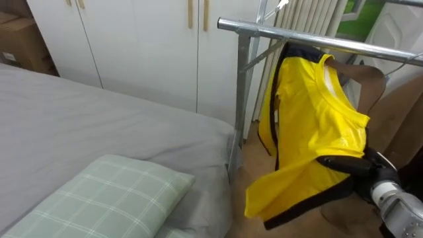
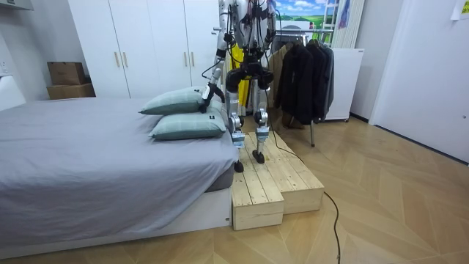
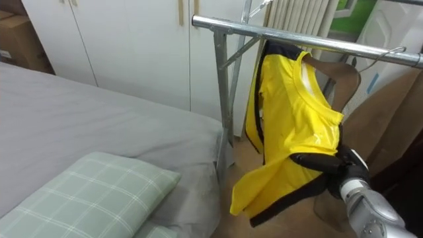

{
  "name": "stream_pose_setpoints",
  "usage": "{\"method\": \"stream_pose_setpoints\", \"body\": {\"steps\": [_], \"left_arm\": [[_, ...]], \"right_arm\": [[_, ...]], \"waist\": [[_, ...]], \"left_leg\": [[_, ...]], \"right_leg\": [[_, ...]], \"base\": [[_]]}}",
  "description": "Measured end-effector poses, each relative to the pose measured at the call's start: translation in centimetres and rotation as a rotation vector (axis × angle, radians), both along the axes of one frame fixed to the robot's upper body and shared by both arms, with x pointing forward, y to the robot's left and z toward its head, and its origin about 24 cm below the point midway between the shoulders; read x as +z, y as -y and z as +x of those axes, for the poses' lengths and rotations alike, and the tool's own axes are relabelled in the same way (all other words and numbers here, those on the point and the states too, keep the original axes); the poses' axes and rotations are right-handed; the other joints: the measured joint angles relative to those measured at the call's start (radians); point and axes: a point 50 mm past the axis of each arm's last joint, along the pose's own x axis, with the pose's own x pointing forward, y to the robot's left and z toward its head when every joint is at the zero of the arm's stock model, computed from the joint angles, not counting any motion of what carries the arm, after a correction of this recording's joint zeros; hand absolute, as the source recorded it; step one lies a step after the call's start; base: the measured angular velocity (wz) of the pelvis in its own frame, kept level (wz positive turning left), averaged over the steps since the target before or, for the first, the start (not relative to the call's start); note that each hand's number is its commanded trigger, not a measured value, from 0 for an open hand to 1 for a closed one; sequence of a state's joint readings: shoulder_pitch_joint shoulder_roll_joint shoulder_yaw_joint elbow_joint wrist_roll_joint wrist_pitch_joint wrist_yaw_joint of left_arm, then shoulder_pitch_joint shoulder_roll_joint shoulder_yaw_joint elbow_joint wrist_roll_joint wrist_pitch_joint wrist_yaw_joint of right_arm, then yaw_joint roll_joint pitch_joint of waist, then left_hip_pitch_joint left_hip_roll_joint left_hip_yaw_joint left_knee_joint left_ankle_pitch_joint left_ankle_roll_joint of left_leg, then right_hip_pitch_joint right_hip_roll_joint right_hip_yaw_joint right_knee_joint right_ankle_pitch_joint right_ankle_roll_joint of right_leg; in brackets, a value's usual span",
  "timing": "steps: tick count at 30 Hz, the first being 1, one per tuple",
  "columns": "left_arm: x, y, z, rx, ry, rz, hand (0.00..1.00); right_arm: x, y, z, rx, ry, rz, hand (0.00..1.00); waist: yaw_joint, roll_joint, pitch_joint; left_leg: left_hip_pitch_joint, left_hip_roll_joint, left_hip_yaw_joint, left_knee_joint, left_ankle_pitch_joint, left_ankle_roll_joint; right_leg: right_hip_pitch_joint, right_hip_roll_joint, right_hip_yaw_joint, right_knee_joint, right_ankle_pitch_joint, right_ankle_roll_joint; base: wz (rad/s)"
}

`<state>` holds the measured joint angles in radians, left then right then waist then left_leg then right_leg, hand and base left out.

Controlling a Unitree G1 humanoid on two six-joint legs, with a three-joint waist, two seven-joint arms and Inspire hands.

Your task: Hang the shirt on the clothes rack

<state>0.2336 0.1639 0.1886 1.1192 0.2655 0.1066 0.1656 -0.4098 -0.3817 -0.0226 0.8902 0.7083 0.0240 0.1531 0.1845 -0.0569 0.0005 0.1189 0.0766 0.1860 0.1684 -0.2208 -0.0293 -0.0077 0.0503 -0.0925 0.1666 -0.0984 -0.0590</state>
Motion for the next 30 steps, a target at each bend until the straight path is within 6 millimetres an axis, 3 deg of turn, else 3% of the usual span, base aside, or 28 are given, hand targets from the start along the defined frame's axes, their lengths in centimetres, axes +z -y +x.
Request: {"method": "stream_pose_setpoints", "body": {"steps": [15, 30], "left_arm": [[0.0, 0.01, -0.55, 0.0, -0.012, -0.002, 0.0], [0.08, -0.26, -0.7, 0.006, -0.014, 0.004, 0.0]], "right_arm": [[-0.19, -0.32, -0.04, 0.026, -0.004, 0.021, 0.0], [-0.26, 0.25, -0.25, 0.06, -0.059, -0.147, 0.0]], "waist": [[-0.006, -0.004, -0.0016], [-0.027, -0.028, -0.0025]], "left_leg": [[0.013, -0.001, 0.001, 0.0, 0.0, 0.0], [0.011, -0.001, 0.008, 0.0, 0.0, 0.0]], "right_leg": [[0.013, 0.0, 0.001, 0.001, -0.001, 0.001], [-0.002, 0.0, 0.01, 0.008, -0.007, 0.001]], "base": [[0.0], [-0.01]]}}
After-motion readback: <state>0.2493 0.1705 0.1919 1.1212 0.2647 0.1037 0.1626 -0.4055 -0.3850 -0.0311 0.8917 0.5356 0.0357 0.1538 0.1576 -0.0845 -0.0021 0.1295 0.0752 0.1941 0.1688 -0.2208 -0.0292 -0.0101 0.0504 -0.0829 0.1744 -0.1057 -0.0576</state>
